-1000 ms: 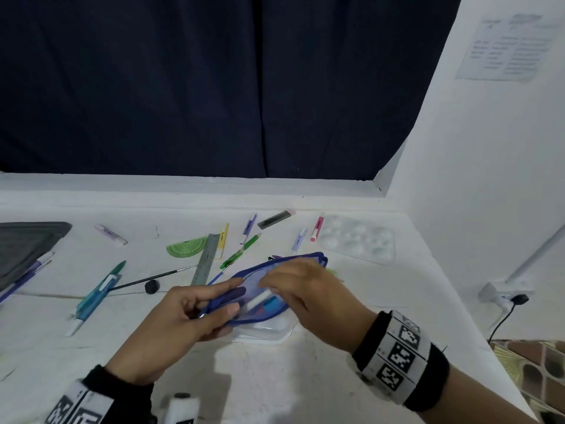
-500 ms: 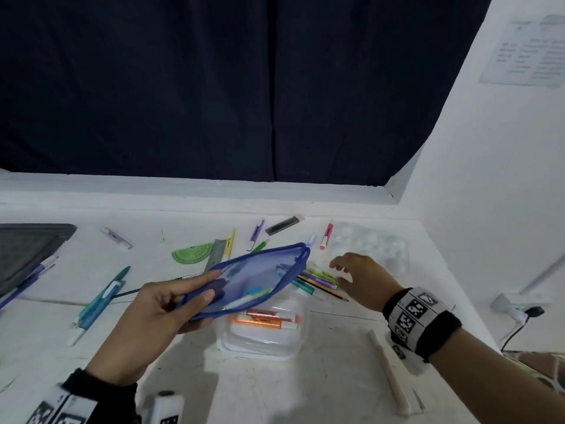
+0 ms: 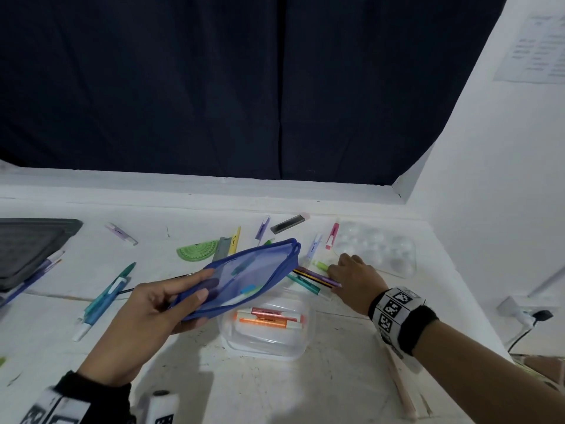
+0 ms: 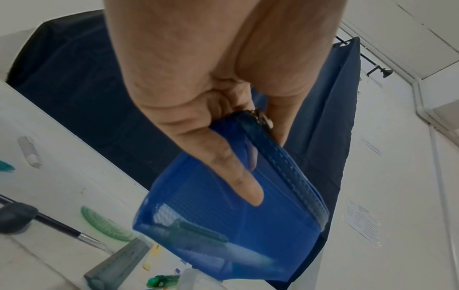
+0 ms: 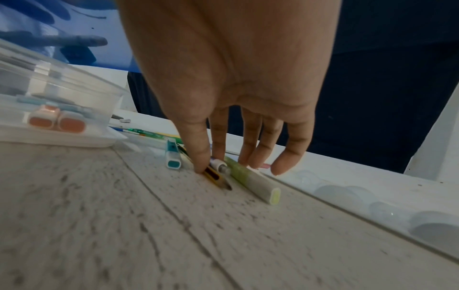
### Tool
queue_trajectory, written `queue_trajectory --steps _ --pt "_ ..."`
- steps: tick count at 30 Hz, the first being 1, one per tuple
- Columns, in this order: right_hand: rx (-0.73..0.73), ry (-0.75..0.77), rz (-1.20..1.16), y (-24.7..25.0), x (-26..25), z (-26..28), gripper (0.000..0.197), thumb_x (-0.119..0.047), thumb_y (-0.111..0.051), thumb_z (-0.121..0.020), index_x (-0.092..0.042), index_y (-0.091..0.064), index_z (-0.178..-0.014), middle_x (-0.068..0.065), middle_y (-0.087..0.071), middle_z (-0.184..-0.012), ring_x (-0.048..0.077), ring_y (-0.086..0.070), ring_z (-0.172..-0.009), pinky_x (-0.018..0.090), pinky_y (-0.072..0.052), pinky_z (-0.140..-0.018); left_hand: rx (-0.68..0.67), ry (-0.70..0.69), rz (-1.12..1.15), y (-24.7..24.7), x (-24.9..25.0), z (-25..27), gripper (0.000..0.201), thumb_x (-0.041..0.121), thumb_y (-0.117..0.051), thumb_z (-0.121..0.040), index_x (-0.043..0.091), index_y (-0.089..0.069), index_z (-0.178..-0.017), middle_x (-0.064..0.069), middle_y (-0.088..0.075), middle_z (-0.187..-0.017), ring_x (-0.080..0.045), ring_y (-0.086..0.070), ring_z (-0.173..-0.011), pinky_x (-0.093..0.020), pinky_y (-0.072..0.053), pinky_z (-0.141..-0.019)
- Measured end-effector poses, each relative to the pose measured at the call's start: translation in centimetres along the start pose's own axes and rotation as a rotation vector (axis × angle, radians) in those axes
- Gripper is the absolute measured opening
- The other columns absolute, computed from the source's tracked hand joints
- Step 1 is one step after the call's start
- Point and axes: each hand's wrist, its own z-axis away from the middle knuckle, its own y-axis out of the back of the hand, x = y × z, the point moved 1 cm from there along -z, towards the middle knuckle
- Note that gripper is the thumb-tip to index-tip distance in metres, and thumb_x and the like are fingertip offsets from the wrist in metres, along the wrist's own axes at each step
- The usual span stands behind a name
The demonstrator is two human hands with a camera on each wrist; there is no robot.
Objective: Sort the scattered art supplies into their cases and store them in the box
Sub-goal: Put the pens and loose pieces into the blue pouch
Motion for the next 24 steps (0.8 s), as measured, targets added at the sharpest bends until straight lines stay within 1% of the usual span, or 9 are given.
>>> queue_trajectory --steps 5,8,11,14,16,18,20,22,24 --pt "0.016 -0.04 -0.017 0.1 -0.2 -0.3 0.024 -0.035 -0.057 -0.094 -0.016 -0.06 -0.106 0.003 -0.049 -0.112 0.024 -0.049 -0.107 0.037 -0.047 -0.083 0.006 -0.009 -0.026 0.2 -0.2 0.0 0.034 0.001 -0.062 -0.089 0.016 -0.072 -0.118 0.0 -0.075 -0.112 -0.018 -0.071 -0.106 -0.028 -0.061 -0.077" --pt "0.107 -0.127 -0.184 0.7 -0.3 -0.2 0.018 -0.03 -0.052 -0.097 -0.013 -0.058 -0.096 0.005 -0.056 -0.101 0.024 -0.056 -0.088 0.033 -0.046 -0.071 0.0 -0.021 -0.049 0.2 -0.3 -0.1 0.035 -0.001 -0.064 -0.088 0.017 -0.073 -0.117 0.002 -0.075 -0.114 -0.015 -0.07 -0.108 -0.027 -0.061 -0.076" --pt "0.335 -0.194 -0.428 1.7 -0.4 0.2 0.017 -0.023 -0.054 -0.098 -0.014 -0.051 -0.083 0.002 -0.052 -0.085 0.022 -0.048 -0.073 0.031 -0.035 -0.062 0.011 -0.041 -0.072 0.3 -0.5 -0.3 0.035 -0.001 -0.066 -0.087 0.02 -0.074 -0.115 0.003 -0.075 -0.112 -0.014 -0.07 -0.108 -0.028 -0.061 -0.077" --pt "0.584 -0.047 -0.64 3.7 -1.6 1.1 0.016 -0.021 -0.058 -0.097 -0.02 -0.052 -0.083 -0.005 -0.05 -0.077 0.011 -0.046 -0.068 0.02 -0.033 -0.061 0.015 -0.069 -0.11 0.0 -0.4 -0.4 0.038 -0.001 -0.068 -0.086 0.023 -0.073 -0.114 0.004 -0.076 -0.11 -0.014 -0.07 -0.106 -0.028 -0.061 -0.078" --pt "0.606 0.103 -0.664 4.9 -2.9 2.0 0.01 -0.027 -0.057 -0.098 -0.022 -0.06 -0.09 -0.011 -0.053 -0.081 0.005 -0.048 -0.076 0.015 -0.037 -0.07 -0.004 -0.072 -0.123 -0.3 -0.3 -0.5 0.04 -0.002 -0.069 -0.084 0.024 -0.072 -0.116 0.005 -0.075 -0.111 -0.014 -0.07 -0.107 -0.03 -0.06 -0.081" --pt "0.584 0.173 -0.555 5.5 -4.2 2.7 0.011 -0.034 -0.057 -0.098 -0.028 -0.067 -0.098 -0.01 -0.057 -0.093 0.009 -0.048 -0.089 0.027 -0.04 -0.081 -0.034 -0.084 -0.162 -0.6 -0.1 -0.4 0.044 0.001 -0.072 -0.083 0.024 -0.07 -0.12 0.007 -0.075 -0.113 -0.012 -0.069 -0.108 -0.036 -0.058 -0.091" --pt "0.563 0.177 -0.427 5.8 -5.2 3.2 0.015 -0.041 -0.055 -0.097 -0.037 -0.068 -0.101 -0.01 -0.054 -0.106 0.013 -0.044 -0.102 0.035 -0.037 -0.083 -0.068 -0.094 -0.186 -0.9 0.1 -0.4 0.046 0.003 -0.073 -0.082 0.024 -0.068 -0.123 0.009 -0.074 -0.114 -0.009 -0.068 -0.108 -0.039 -0.053 -0.099" --pt "0.534 0.213 -0.348 5.9 -6.1 3.6 0.022 -0.048 -0.049 -0.095 -0.041 -0.069 -0.102 -0.009 -0.048 -0.118 0.014 -0.04 -0.115 0.037 -0.035 -0.089 -0.103 -0.086 -0.17 -1.3 0.4 -0.4 0.047 0.002 -0.072 -0.083 0.023 -0.067 -0.125 0.007 -0.074 -0.114 -0.009 -0.068 -0.109 -0.035 -0.053 -0.098" --pt "0.492 0.251 -0.348 5.9 -7.0 3.8 0.024 -0.051 -0.051 -0.093 -0.042 -0.071 -0.104 -0.008 -0.045 -0.13 0.014 -0.034 -0.127 0.038 -0.033 -0.097 -0.121 -0.068 -0.139 -1.8 0.5 -0.3 0.047 -0.001 -0.07 -0.084 0.021 -0.067 -0.125 0.005 -0.075 -0.113 -0.011 -0.068 -0.109 -0.029 -0.055 -0.094"
